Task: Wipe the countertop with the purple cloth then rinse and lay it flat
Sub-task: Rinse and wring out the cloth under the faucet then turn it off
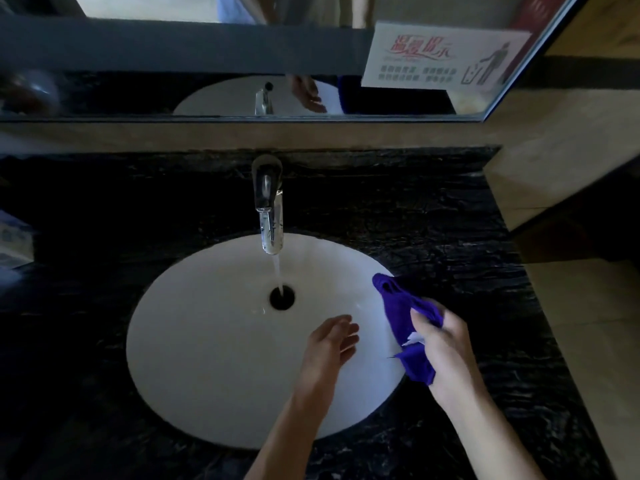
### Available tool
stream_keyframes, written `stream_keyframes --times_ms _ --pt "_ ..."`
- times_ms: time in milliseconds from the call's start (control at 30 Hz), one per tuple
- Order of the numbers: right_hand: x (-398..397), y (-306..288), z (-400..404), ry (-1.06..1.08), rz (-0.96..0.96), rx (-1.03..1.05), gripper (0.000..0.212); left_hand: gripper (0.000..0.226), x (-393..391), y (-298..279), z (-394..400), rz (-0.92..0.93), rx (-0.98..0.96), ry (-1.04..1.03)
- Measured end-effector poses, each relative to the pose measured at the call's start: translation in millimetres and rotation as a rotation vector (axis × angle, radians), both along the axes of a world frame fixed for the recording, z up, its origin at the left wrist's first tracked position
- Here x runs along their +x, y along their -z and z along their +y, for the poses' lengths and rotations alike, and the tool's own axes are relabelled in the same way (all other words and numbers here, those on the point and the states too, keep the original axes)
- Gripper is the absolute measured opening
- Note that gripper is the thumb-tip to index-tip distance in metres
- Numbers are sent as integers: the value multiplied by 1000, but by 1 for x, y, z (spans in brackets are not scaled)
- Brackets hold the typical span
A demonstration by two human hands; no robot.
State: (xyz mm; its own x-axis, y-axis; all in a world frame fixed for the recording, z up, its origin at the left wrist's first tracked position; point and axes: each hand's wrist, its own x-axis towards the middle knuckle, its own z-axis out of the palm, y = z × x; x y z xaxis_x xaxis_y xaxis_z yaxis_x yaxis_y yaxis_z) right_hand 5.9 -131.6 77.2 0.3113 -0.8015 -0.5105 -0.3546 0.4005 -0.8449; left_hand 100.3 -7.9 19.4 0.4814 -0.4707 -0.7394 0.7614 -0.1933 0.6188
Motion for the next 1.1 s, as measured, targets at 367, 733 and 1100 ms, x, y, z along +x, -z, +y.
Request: stream_keyframes --times_ms 367,733,1100 --pt "40 -22 29 -172 -362 572 29 40 52 -32 76 32 -207 -114" --pt "71 17 35 -430 -135 113 32 22 85 -58 106 -426 -15 -26" --pt "84 23 41 -375 -223 118 44 25 95 -25 105 -265 177 -244"
